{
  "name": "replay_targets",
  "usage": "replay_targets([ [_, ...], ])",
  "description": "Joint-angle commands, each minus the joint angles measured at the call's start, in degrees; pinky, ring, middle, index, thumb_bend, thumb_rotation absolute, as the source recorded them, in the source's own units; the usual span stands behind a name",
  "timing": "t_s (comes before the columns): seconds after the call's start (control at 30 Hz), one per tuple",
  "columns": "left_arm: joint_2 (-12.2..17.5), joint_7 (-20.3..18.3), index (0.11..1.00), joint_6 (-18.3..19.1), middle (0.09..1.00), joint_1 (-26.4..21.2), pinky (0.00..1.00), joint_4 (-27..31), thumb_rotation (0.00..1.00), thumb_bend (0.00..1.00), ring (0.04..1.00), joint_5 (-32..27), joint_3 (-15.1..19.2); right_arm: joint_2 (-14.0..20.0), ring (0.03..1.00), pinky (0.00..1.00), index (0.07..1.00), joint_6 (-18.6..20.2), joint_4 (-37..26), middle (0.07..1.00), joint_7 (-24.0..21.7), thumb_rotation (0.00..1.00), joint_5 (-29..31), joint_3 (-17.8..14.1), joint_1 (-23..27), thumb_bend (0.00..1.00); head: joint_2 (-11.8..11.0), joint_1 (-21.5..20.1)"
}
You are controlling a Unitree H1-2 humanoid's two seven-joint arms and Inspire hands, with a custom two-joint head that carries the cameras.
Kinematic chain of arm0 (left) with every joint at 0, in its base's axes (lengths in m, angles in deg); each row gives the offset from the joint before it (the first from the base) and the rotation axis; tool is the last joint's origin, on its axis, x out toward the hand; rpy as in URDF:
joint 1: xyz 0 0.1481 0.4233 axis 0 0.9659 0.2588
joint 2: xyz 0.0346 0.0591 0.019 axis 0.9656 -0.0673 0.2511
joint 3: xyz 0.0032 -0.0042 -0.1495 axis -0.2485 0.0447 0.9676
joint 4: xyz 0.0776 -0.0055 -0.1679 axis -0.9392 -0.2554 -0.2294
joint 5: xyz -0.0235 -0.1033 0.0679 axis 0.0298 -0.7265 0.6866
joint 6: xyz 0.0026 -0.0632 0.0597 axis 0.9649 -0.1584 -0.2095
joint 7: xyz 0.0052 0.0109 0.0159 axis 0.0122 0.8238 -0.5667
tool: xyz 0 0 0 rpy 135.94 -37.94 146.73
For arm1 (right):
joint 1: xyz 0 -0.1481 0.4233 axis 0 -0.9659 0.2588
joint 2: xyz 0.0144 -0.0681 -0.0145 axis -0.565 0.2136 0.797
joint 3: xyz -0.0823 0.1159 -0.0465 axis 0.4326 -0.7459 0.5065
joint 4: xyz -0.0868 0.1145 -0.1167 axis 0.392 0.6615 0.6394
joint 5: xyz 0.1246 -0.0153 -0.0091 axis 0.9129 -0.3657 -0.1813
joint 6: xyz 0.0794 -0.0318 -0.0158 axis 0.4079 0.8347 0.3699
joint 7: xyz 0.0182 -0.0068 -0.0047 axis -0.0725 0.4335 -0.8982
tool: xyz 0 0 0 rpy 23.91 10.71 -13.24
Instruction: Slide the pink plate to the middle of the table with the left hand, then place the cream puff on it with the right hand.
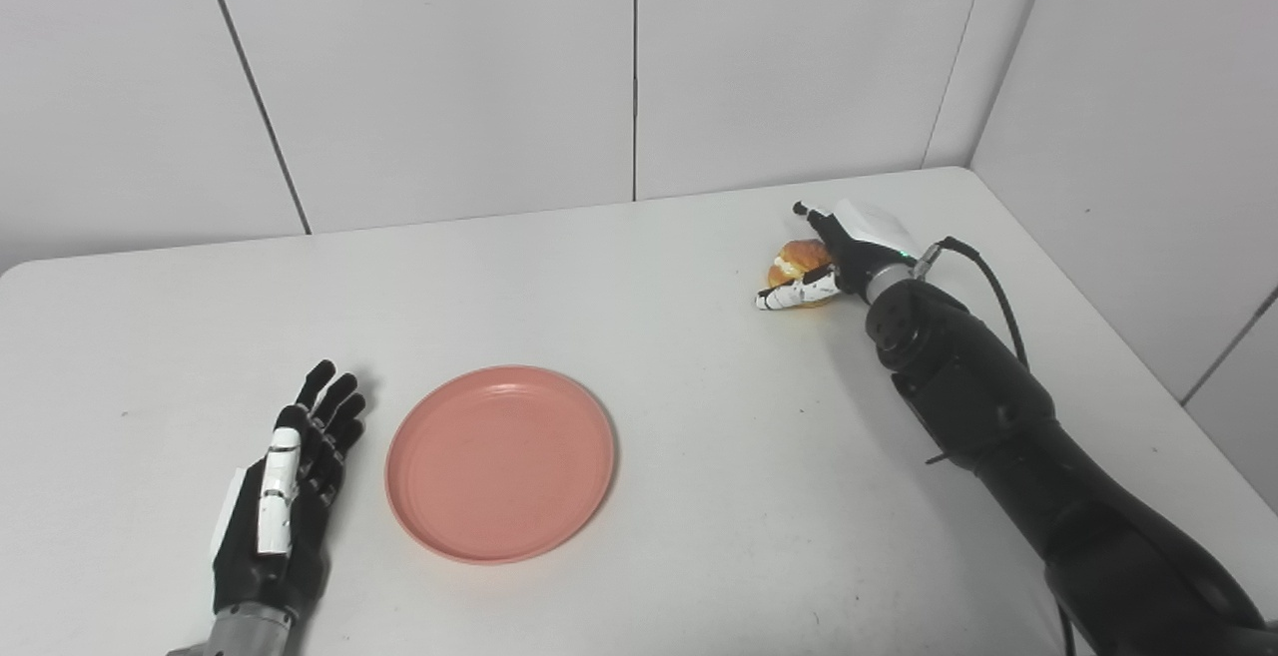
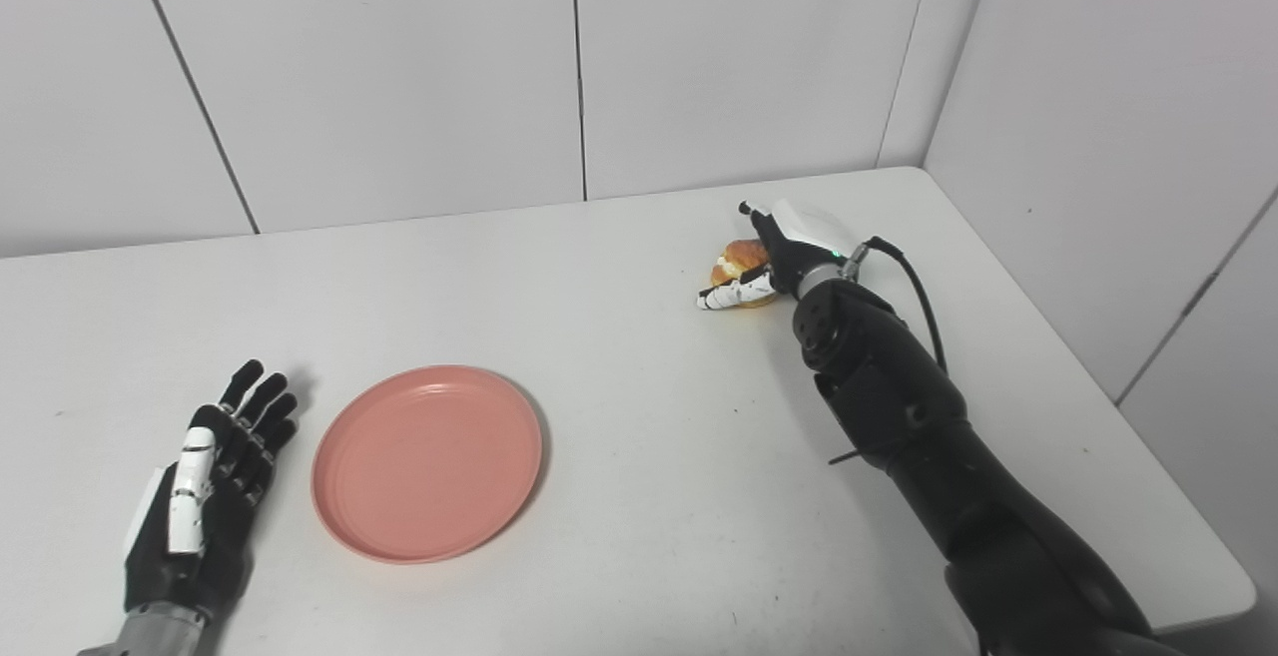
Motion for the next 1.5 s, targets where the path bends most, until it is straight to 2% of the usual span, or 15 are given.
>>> replay_targets([
  [0.0,0.21,-0.22,0.91,1.51,0.932,1.47,0.97,-0.07,1.0,0.45,0.938,-0.12,-0.38,0.84,0.853,0.72,0.886,-1.3,-0.43,0.893,0.72,0.4,-0.73,0.33,2.74,0.92,0.03,0.13],
  [0.13,0.23,-0.11,0.91,1.75,0.932,1.52,0.97,0.22,1.0,0.45,0.937,-0.08,-0.36,0.33,0.837,0.73,0.849,-1.49,0.2,0.862,1.71,0.35,-0.54,-0.05,2.63,0.92,0.1,0.11],
  [0.17,0.23,-0.08,0.909,1.85,0.932,1.54,0.97,0.33,1.0,0.45,0.939,-0.06,-0.36,0.18,0.646,0.53,0.815,-1.63,0.39,0.704,2.07,0.3,-0.31,-0.28,2.61,0.91,0.19,0.18],
  [0.2,0.24,-0.06,0.909,1.92,0.932,1.55,0.97,0.4,1.0,0.44,0.939,-0.05,-0.37,0.1,0.615,0.5,0.802,-1.72,0.52,0.677,2.32,0.28,-0.15,-0.4,2.61,0.91,0.19,0.18],
  [0.23,0.25,-0.01,0.908,1.96,0.932,1.55,0.97,0.45,1.0,0.44,0.939,-0.02,-0.35,0.11,0.61,0.52,0.742,-2.17,0.99,0.667,2.45,0.2,0.2,-0.54,2.66,0.88,0.19,0.18],
  [0.33,0.09,0.27,0.903,2.07,0.929,1.44,0.96,0.44,1.0,0.45,0.936,0.0,-0.23,-0.06,0.611,0.54,0.667,-2.57,1.86,0.656,3.1,0.1,1.07,-1.11,2.68,0.84,0.25,0.13],
  [0.4,0.09,0.2,0.9,2.06,0.927,1.37,0.96,0.36,1.0,0.45,0.935,-0.07,-0.23,-0.39,0.534,0.47,0.625,-2.51,2.09,0.601,4.04,0.02,1.37,-1.61,2.6,0.81,0.43,0.07],
  [0.43,0.14,0.15,0.9,2.05,0.927,1.36,0.97,0.37,1.0,0.45,0.935,-0.07,-0.24,-0.43,0.477,0.41,0.573,-2.64,2.28,0.508,4.4,0.01,1.46,-1.63,2.63,0.64,0.44,0.04],
  [0.5,0.21,0.07,0.901,2.03,0.928,1.31,0.97,0.3,1.0,0.45,0.937,-0.08,-0.24,-0.38,0.414,0.35,0.545,-2.85,2.8,0.448,4.82,0.0,1.53,-1.48,2.83,0.55,0.46,-0.01],
  [0.8,0.23,0.1,0.904,2.34,0.929,1.33,0.98,0.36,1.0,0.45,0.938,-0.26,-0.11,0.22,0.336,0.26,0.526,-3.09,2.11,0.409,5.19,0.0,2.51,-1.89,2.78,0.52,0.6,-0.12],
  [0.9,0.15,0.33,0.899,2.44,0.924,1.34,0.96,0.44,1.0,0.45,0.933,-0.11,-0.06,0.2,0.39,0.3,0.525,-3.48,1.09,0.428,6.09,0.0,3.37,-2.91,2.47,0.52,0.62,0.04],
  [1.07,0.07,0.77,0.896,2.43,0.919,1.35,0.96,0.61,1.0,0.45,0.928,0.37,-0.22,0.34,0.42,0.33,0.512,-3.02,-2.08,0.453,7.18,0.0,3.53,-3.94,1.69,0.53,0.63,0.22],
  [1.17,-0.08,1.1,0.894,2.16,0.915,1.39,0.95,0.62,1.0,0.45,0.924,0.95,-0.39,0.71,0.425,0.34,0.512,-1.25,-6.38,0.447,6.31,0.0,2.66,-3.77,1.2,0.53,0.7,1.03],
  [1.27,-0.4,1.45,0.887,2.03,0.91,1.41,0.93,0.68,1.0,0.45,0.916,1.7,-0.61,0.72,0.388,0.31,0.526,-0.09,-11.09,0.422,5.09,0.0,2.99,-4.36,0.56,0.52,0.65,1.73],
  [1.47,-1.64,2.22,0.89,2.2,0.912,1.97,0.94,2.17,1.0,0.46,0.92,2.77,-1.31,0.6,0.39,0.31,0.532,0.5,-21.72,0.431,2.5,0.0,2.53,-4.7,-0.99,0.52,0.78,4.07],
])
